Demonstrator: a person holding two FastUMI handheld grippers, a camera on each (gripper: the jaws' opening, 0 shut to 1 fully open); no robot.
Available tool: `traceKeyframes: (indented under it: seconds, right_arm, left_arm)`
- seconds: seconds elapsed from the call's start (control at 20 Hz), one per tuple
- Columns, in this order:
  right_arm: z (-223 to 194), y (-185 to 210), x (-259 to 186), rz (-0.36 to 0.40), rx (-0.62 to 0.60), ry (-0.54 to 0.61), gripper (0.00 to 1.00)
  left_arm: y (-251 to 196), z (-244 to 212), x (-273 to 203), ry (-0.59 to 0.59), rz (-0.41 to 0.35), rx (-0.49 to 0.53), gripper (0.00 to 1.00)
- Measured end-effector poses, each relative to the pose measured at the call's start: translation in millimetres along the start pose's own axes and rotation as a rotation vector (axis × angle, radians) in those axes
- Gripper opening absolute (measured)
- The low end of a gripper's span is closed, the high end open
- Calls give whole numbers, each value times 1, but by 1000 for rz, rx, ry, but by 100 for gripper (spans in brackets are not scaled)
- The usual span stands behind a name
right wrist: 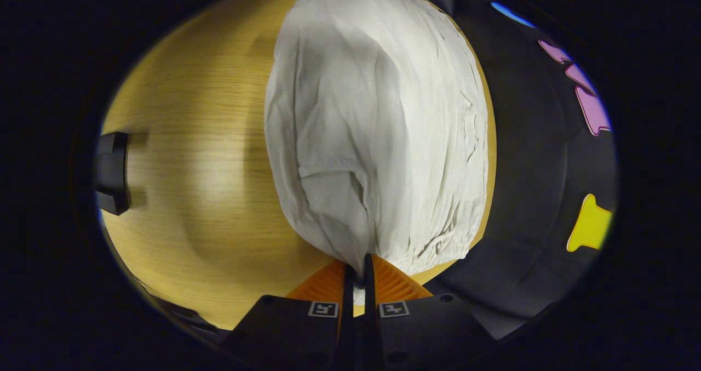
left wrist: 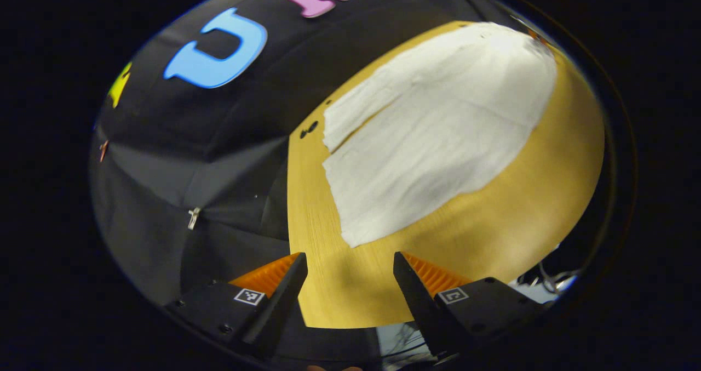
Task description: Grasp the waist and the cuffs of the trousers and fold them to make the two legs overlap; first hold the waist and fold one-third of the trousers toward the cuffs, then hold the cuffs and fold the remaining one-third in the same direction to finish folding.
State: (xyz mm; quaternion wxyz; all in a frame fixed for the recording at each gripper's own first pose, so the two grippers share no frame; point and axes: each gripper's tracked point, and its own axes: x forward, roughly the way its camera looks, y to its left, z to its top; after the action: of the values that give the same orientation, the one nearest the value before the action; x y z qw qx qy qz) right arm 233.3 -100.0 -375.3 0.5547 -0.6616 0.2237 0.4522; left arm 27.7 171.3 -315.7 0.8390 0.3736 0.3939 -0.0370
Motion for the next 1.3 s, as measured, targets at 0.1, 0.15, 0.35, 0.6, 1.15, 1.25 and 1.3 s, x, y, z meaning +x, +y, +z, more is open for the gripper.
traceKeyframes:
  seconds: [0.1,0.15,0.35,0.6,1.15,1.25,1.3]
  right_arm:
    - [0,-2,0,-6,-3,4,9]
    - [1,-2,-1,-13,-14,2,8]
    - [0,-1,0,-12,-14,1,8]
    - [0,-1,-1,-29,-53,1,8]
    - [0,-3,-1,-67,-79,13,8]
    - [-1,-4,-1,-63,-69,13,8]
    - [-1,-3,-1,-57,-54,10,8]
  left_arm:
    - [2,-16,14,24,-37,110,98]
    - [5,-20,20,29,-46,163,98]
    - [14,-25,50,35,-64,347,98]
    - [16,-8,88,9,-98,522,98]
    - [2,41,126,-88,-157,712,66]
    - [-1,37,132,-45,-173,677,41]
    - [-2,39,133,-44,-158,673,19]
